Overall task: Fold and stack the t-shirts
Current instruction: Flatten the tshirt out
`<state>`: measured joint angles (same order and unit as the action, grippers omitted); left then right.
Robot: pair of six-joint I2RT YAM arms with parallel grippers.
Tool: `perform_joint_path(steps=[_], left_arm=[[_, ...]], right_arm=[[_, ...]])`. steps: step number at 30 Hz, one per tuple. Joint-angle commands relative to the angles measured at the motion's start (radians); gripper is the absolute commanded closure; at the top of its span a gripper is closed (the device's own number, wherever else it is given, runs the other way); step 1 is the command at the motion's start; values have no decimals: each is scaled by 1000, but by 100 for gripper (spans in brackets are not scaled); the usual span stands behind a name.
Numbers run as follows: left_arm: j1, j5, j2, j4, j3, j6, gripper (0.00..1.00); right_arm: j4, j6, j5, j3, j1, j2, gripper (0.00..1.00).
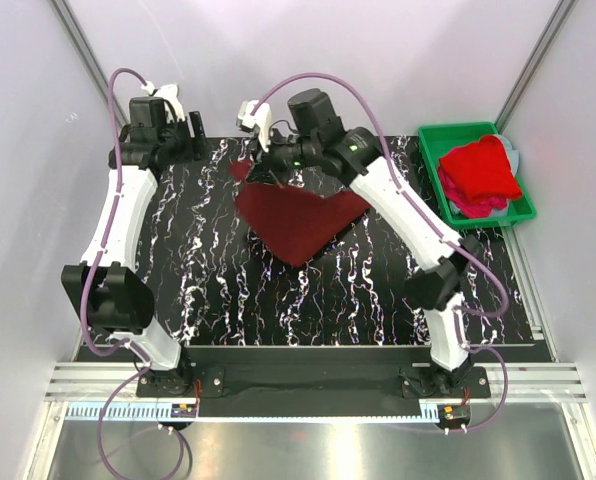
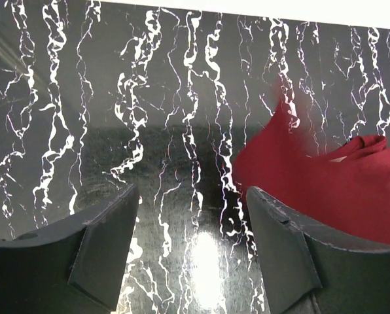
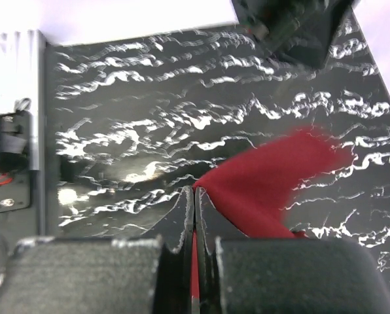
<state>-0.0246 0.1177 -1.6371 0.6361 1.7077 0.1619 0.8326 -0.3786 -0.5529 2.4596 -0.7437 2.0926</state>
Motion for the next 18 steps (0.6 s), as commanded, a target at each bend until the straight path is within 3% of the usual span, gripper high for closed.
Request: perform_joint_path(steps=[1,6,9,11,16,18], left_arm=[[-3,-38,7,-32,-11,4,28],[3,-88,6,-27,-11,1,28],[25,-145,40,-21,-32,8,28],[76,-177,85,-23,-52,4,27],[117,-245,212,-45,-152,-60,27],[118,-277,246,-53,-201,-70,26]], right_arm=[[-133,30,-35,-27,9,-230,100],[-90,-101,56,-167,12,-335,100],[-166,-117,111,-345,39,-377,100],[-225,-13,88,-456,72,-381,100],[-326,349,122,-501,158,-263,100],[-308,403,183,-461,170,-166,100]])
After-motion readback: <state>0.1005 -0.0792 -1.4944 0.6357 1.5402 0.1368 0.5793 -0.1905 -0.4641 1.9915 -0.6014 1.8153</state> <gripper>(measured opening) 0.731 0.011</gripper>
